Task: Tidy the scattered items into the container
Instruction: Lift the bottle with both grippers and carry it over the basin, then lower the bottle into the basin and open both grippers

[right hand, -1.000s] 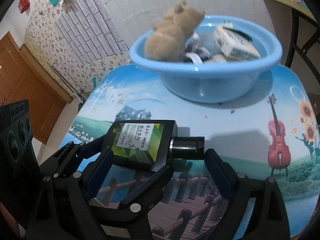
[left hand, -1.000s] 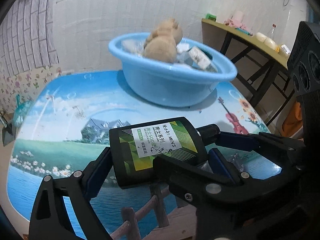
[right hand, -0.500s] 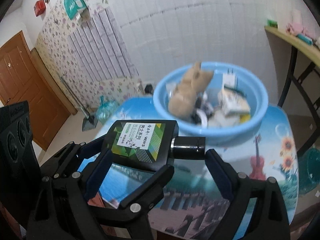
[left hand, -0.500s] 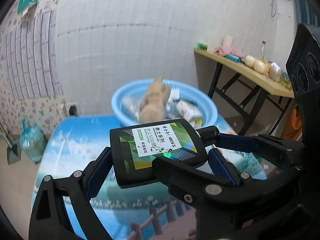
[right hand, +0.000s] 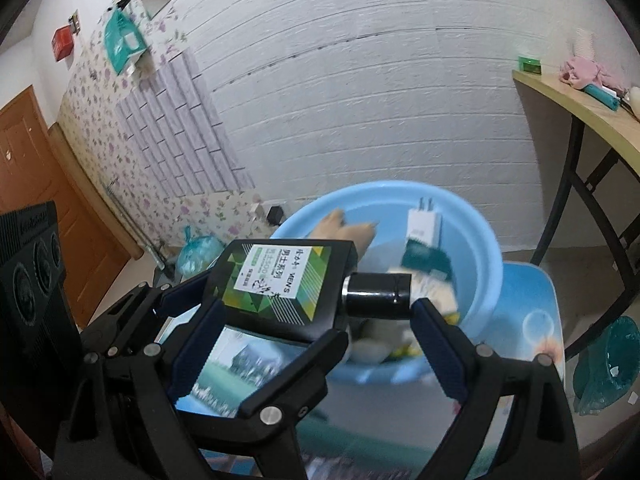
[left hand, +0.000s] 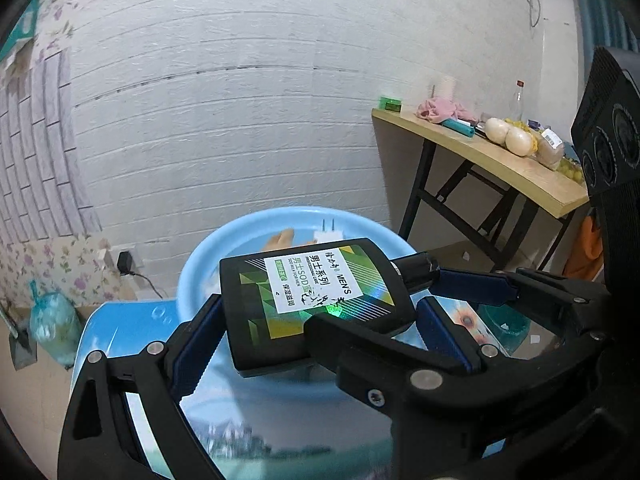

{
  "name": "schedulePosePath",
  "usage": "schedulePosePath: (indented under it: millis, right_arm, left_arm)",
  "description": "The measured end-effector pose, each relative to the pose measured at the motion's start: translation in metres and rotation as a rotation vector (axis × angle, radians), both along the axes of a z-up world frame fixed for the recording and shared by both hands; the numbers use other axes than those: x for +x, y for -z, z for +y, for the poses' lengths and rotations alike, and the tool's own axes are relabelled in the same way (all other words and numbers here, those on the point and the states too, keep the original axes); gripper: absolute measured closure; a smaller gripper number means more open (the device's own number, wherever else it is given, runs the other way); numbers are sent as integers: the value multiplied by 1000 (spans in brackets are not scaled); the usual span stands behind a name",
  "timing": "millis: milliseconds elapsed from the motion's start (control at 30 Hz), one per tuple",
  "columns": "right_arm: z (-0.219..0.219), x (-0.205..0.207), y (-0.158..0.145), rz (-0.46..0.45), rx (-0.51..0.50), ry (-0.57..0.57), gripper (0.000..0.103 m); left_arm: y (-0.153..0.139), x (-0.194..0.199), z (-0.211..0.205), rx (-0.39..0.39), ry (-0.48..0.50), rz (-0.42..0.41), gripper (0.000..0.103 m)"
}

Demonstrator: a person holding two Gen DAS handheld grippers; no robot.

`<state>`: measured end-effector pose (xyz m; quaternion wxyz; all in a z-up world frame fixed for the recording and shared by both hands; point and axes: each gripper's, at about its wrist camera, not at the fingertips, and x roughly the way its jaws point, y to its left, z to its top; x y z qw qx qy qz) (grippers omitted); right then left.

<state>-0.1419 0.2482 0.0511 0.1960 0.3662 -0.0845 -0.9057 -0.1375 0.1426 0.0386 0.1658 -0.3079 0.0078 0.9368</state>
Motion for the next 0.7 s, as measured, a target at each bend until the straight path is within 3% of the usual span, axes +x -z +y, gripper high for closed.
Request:
schedulePosePath:
  millis: [367, 467, 700]
  right_arm:
    - [15, -71, 16, -27, -35, 8, 8]
    - [17, -81, 23, -43, -37, 5, 8]
    - [23, -91, 40, -75, -44, 45, 8]
  left_arm:
    - [14, -66, 13, -42, 1, -38, 9]
    - [22, -75, 14, -45, 3, -72, 9]
    - [28, -76, 15, -85, 15, -64, 9]
